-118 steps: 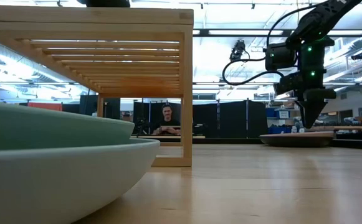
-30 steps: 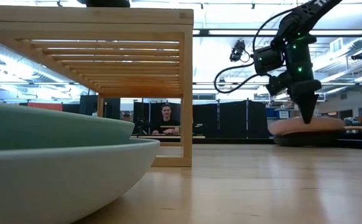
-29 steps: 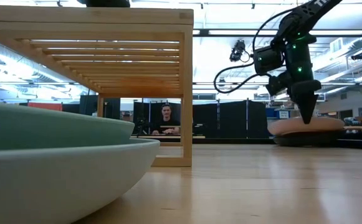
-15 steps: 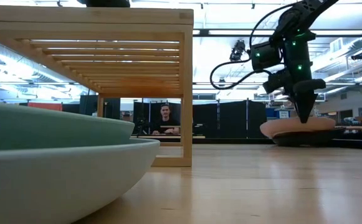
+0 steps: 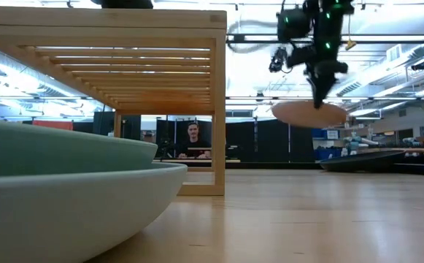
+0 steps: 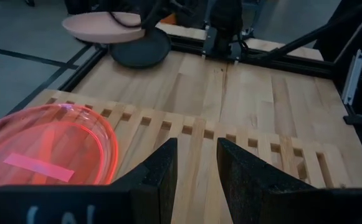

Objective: Place and stack plates onto a shelf
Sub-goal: Put the light brown plate on the shelf

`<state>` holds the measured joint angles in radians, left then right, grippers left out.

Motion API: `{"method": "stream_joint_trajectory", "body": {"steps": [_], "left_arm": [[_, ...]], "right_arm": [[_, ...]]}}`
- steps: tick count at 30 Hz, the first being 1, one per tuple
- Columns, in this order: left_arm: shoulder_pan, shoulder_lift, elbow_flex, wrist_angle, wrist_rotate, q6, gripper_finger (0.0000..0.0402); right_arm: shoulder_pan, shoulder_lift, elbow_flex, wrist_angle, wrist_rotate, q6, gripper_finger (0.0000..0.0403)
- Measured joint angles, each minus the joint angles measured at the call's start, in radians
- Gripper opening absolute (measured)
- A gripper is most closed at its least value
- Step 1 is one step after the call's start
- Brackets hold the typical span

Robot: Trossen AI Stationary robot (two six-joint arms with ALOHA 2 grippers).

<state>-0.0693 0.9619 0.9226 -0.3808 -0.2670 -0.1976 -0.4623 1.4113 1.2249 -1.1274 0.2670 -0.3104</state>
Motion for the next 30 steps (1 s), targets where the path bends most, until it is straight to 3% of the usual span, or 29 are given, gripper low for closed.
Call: {"method": "stream_joint_trajectory", "body": {"steps": [7, 14, 22, 30], "left_arm": [[0.0, 0.0, 0.0, 0.085, -0.003, 0.111, 0.0118], [0.0, 0.0, 0.0, 0.175, -0.003, 0.261, 0.0118], [0.0, 0.0, 0.0, 0.31, -0.003, 0.417, 0.0118], [0.001, 0.011, 0.001, 0.423, -0.002, 0.493, 0.0118]], "right_arm": [[0.089, 0.0, 0.124, 0.007, 0.004, -0.154, 0.0022], [0.184, 0.0, 0.161, 0.056, -0.001, -0.255, 0.0022], [0.28, 0.0, 0.161, 0.204, -0.158, -0.371, 0.0022], [0.372, 0.0, 0.161, 0.335, -0.217, -0.43, 0.0022]]}}
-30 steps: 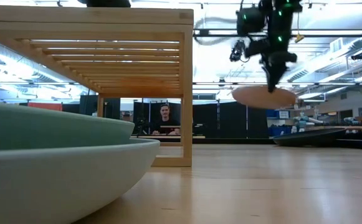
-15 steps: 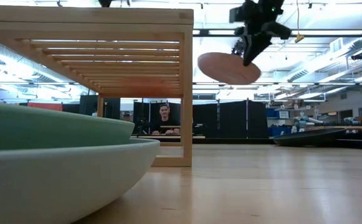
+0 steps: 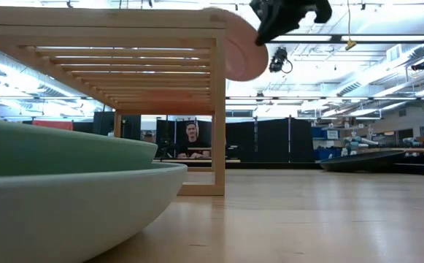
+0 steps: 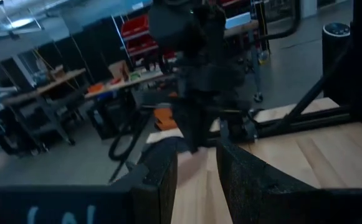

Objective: Place and stack plates onto a shelf
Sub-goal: Put the light brown plate on the shelf

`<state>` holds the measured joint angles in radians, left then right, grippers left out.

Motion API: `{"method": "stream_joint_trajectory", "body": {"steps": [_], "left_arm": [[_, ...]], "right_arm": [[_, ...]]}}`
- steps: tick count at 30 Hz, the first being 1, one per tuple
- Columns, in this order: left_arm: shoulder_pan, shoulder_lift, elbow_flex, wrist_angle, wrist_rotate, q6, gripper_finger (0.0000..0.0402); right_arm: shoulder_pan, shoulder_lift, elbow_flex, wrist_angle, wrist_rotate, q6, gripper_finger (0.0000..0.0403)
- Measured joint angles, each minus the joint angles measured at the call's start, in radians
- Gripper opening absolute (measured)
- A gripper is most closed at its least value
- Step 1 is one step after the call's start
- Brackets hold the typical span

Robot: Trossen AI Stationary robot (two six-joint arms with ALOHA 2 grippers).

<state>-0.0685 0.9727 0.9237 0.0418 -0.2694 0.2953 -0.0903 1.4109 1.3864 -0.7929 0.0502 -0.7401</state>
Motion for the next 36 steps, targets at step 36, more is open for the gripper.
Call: {"method": "stream_joint_trajectory", "body": {"steps": [36], "left_arm": [[0.066, 0.224, 0.284, -0.52, 0.423, -0.102, 0.0117]], "right_arm": [[0.209, 0.044, 0.0, 0.0, -0.002, -0.127, 0.0023]]}}
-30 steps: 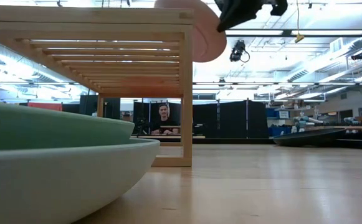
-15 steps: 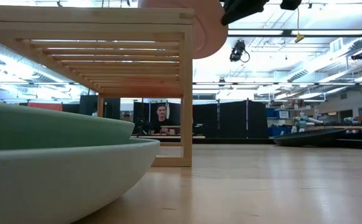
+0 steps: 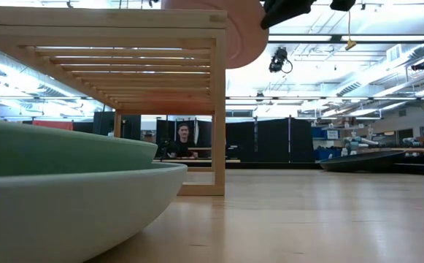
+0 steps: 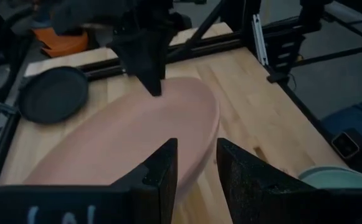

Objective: Place and stack plates onto a shelf
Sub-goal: Put the light brown plate on the shelf

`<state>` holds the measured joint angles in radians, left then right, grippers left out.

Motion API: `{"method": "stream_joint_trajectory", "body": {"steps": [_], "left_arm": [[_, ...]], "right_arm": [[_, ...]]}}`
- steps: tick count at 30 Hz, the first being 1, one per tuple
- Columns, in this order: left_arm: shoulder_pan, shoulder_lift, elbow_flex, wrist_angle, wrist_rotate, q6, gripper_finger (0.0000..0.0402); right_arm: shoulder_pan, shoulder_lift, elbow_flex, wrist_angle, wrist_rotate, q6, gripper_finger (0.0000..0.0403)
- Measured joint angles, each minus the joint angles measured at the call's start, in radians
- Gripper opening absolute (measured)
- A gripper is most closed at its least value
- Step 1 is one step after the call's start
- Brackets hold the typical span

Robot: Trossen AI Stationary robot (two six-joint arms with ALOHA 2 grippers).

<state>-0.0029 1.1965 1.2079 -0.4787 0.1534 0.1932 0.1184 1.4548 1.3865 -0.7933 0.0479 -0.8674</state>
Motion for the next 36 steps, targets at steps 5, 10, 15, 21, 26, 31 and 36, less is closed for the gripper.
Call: {"method": "stream_joint_trajectory", "body": {"steps": [5, 10, 15, 21, 26, 31, 36], "left_arm": [[0.0, 0.0, 0.0, -0.048, 0.003, 0.0, 0.0117], [0.0, -0.001, 0.0, -0.108, 0.005, 0.0, 0.0117], [-0.001, -0.002, 0.0, -0.136, 0.007, 0.002, 0.0117], [-0.001, -0.002, 0.0, -0.148, 0.04, 0.053, 0.0117], [-0.001, -0.002, 0.0, -0.149, 0.051, 0.062, 0.0116], [-0.001, -0.002, 0.0, -0.149, 0.058, 0.069, 0.0091], [-0.002, -0.001, -0.001, -0.148, 0.076, 0.076, 0.0043]], "right_arm": [[0.0, 0.0, 0.0, 0.016, -0.018, 0.0, 0.0023], [0.0, 0.0, 0.0, 0.056, -0.027, -0.021, 0.0023], [-0.001, 0.0, -0.001, 0.085, -0.027, -0.027, 0.0024], [-0.002, 0.0, -0.002, 0.14, -0.027, -0.028, 0.0024], [-0.003, 0.0, -0.002, 0.167, -0.027, -0.028, 0.0024], [-0.003, 0.0, -0.002, 0.172, -0.025, -0.035, 0.0024], [-0.004, 0.0, -0.002, 0.18, -0.017, -0.039, 0.003]]}}
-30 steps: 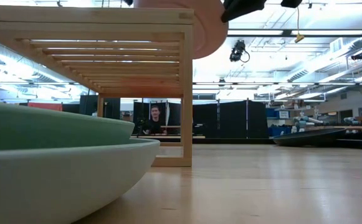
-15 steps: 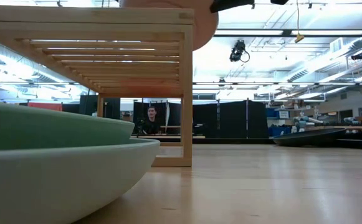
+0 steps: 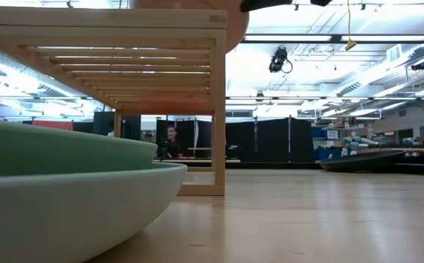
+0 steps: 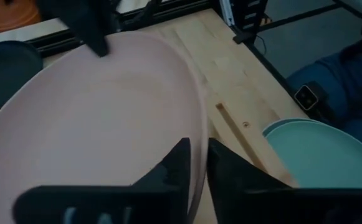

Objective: Place and stack plates onto a shelf
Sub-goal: Put the light brown plate on the shelf

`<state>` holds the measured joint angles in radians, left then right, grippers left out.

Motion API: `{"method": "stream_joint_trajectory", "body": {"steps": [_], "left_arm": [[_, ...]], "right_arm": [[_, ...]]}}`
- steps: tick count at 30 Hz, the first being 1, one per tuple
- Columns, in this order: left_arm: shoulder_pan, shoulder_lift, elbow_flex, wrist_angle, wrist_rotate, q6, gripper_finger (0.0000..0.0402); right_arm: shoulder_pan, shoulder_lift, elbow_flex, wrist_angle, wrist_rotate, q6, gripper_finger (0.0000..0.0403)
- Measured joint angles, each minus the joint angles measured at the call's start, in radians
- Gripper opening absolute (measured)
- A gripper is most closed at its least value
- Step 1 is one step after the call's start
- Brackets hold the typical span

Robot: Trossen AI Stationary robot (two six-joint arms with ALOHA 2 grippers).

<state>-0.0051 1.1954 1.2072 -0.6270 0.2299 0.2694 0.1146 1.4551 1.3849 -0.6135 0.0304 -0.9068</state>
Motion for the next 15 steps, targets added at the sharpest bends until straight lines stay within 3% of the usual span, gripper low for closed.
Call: {"method": "stream_joint_trajectory", "body": {"steps": [4, 15], "left_arm": [[-0.001, 0.001, 0.0, 0.008, 0.036, 0.03, 0.002], [0.003, 0.002, -0.002, 0.024, 0.007, 0.024, 0.0018]], "right_arm": [[-0.001, 0.0, 0.0, 0.012, 0.017, 0.004, 0.005], [0.002, -0.001, 0.002, 0.087, 0.071, 0.075, 0.0069]]}}
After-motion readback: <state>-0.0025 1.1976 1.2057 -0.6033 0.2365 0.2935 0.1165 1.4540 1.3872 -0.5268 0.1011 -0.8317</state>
